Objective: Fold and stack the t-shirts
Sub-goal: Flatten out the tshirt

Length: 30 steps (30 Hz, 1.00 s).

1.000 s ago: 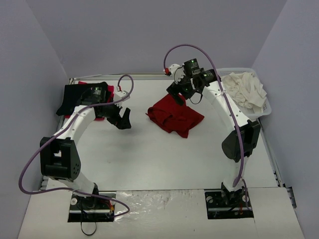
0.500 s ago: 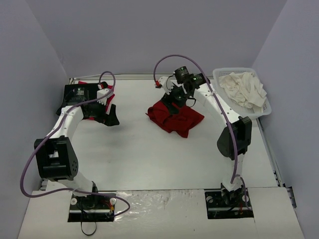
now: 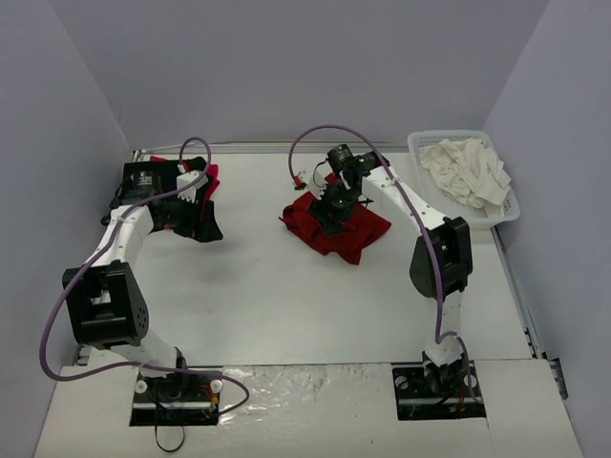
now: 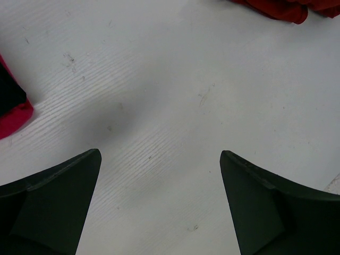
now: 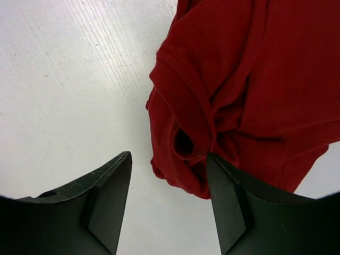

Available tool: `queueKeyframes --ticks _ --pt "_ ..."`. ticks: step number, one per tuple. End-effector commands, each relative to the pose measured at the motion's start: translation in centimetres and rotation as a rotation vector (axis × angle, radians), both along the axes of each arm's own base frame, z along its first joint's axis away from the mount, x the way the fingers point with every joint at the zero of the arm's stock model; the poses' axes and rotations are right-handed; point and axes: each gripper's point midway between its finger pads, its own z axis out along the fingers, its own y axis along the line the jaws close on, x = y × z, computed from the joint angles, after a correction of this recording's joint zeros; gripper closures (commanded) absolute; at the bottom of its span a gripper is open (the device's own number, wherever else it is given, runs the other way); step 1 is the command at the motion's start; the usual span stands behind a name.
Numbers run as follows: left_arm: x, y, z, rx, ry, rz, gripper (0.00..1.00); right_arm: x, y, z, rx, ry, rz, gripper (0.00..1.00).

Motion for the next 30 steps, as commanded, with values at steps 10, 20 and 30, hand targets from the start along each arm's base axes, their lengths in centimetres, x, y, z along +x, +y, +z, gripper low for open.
queueKeyframes --ticks 10,20,30 --pt "0.0 0.2 1.9 -0.015 -0.059 0.004 0.06 1.5 0.1 -1.4 -0.009 0.019 0.008 0.53" --pt "-0.1 0.2 1.6 -0.019 -0.057 0.002 0.06 4.5 -0.2 1.1 0.015 -0.063 -0.052 0.52" --pt "0.0 0.1 1.2 -0.027 -0.043 -0.004 0.06 3.9 -0.9 -0.3 -0.013 -0.028 -0.051 0.54"
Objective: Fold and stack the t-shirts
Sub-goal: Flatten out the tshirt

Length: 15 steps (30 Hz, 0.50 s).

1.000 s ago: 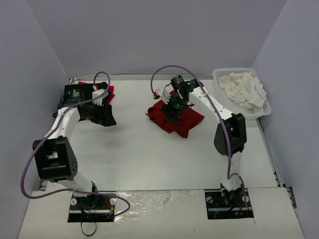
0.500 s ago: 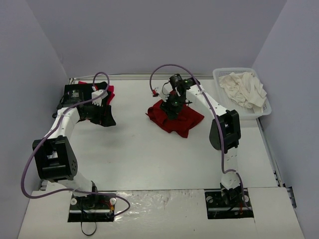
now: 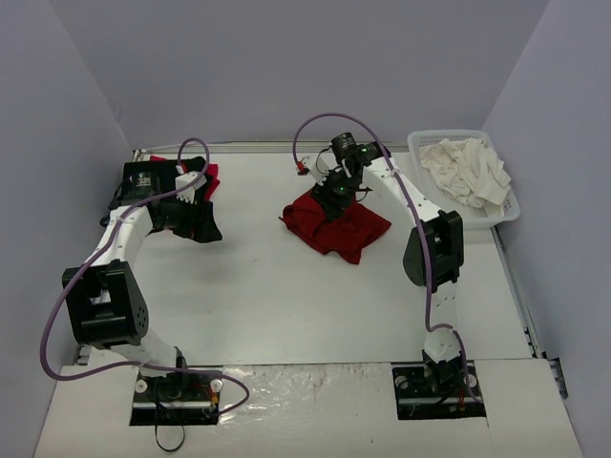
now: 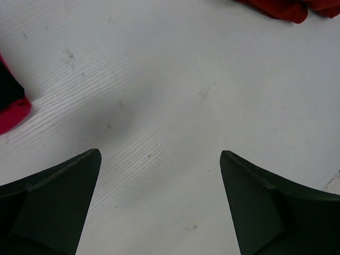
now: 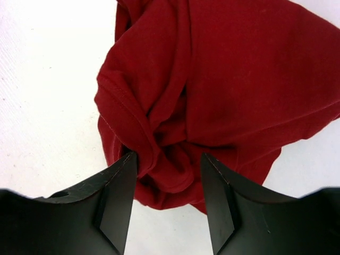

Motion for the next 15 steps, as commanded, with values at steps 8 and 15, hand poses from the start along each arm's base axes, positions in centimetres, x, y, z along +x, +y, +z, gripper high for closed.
queueKeyframes --ticks 8,15 --pt "0.2 -0.2 1.1 -0.026 -0.035 -0.018 0.06 -1.8 -0.4 -0.9 -0.01 0.07 0.023 0.82" --pt "0.0 -0.4 1.2 -0.039 -0.034 -0.025 0.06 -1.5 -0.2 -1.0 -0.008 0.074 0.026 1.0"
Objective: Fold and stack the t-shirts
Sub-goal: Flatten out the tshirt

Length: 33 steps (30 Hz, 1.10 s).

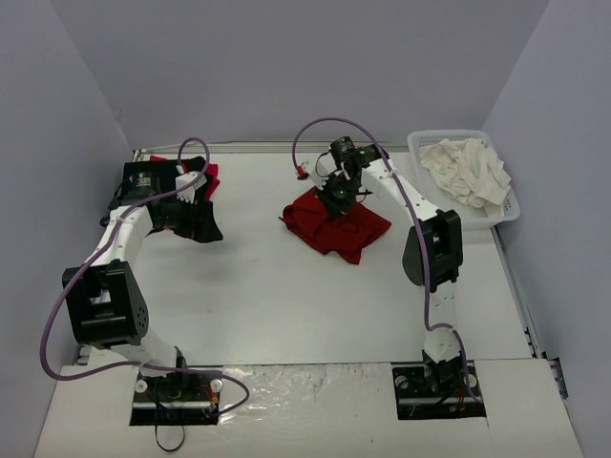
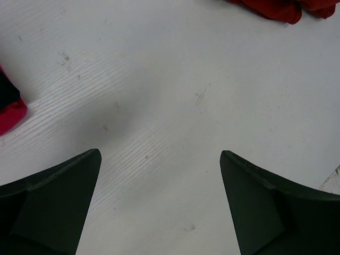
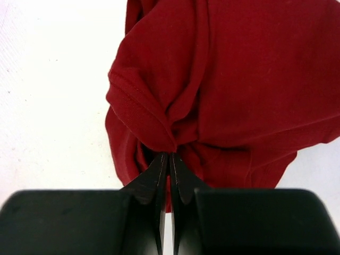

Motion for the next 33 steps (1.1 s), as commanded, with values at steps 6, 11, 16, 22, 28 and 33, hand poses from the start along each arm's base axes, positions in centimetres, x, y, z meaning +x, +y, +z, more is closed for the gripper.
queueKeyframes --ticks 6,11,16,22,28,33 --pt "-0.4 -1.7 2.4 -0.103 -0.055 -0.08 0.06 4.2 -0.2 7.9 0.058 -0.175 -0.143 1.0" --pt "-0.8 -4.3 4.8 -0.316 -0.023 -0.153 0.06 7.2 -3.0 14.1 0.106 -0.343 -0.303 1.0" --pt "-1.4 -9.2 4.1 -0.21 0.015 -0.329 0.26 7.3 -4.8 14.1 0.102 -0.337 -0.349 1.0" --pt "-2.7 -21.2 4.6 0.091 -0.245 -0.624 0.28 9.8 -9.1 13.8 0.055 -0.387 -0.529 1.0" --pt "-3.5 -29.0 4.8 0.14 -0.384 -0.698 0.21 10.2 -9.7 12.8 0.028 -0.379 -0.557 1.0" --pt "-1.7 -32.7 1.5 0.215 -0.429 -0.614 0.2 10.7 -10.1 12.1 0.01 -0.375 -0.572 1.0"
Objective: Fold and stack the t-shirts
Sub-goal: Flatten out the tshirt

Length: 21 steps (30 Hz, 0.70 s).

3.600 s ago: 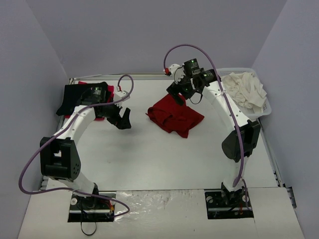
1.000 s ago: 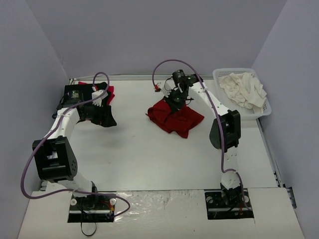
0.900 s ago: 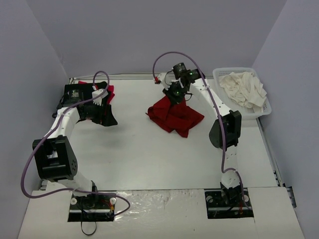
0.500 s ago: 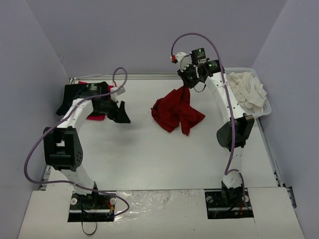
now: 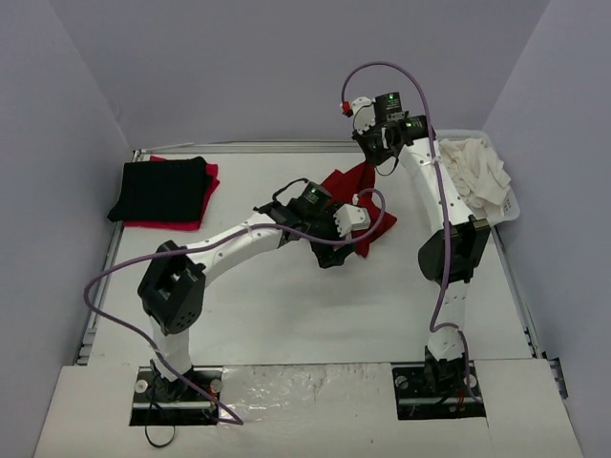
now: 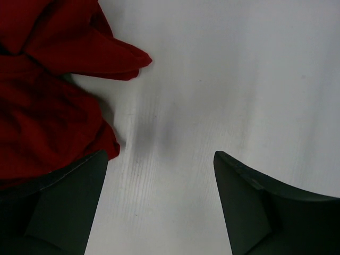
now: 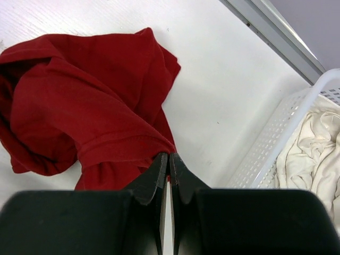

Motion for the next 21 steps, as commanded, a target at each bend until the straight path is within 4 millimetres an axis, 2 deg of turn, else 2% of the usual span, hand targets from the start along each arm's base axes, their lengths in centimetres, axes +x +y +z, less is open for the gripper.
queueKeyframes --ticks 1,2,3,5,11,14,21 --pt "4.2 -1.5 -0.5 0.004 -0.117 0.15 0.2 0.6 -1.0 0.7 -0.011 -0.03 -0.047 1.0" --pt "4.6 -2.1 -0.8 -0.001 -0.127 0.162 0.2 0.7 -1.1 0.8 -0.015 -0.032 -0.05 1.0" --pt "5.0 -2.4 -2.2 0.016 -0.106 0.18 0.2 0.9 -1.3 0.7 -0.015 -0.034 -0.056 1.0" --pt "6.0 -2.9 -3.3 0.019 -0.098 0.217 0.19 0.9 -1.4 0.7 -0.015 -0.034 -0.059 1.0" --pt "8.2 -4.2 -4.3 -0.001 -0.077 0.349 0.2 1.7 -1.1 0.2 -0.01 -0.03 -0.064 1.0" --pt "8.4 -5.1 -4.9 -0.013 -0.047 0.369 0.2 2.0 -1.2 -0.4 -0.018 -0.023 -0.071 1.0" --pt "8.0 -8.2 -4.7 -0.122 0.069 0.363 0.19 2.2 -1.0 -1.2 -0.039 -0.009 -0.076 1.0"
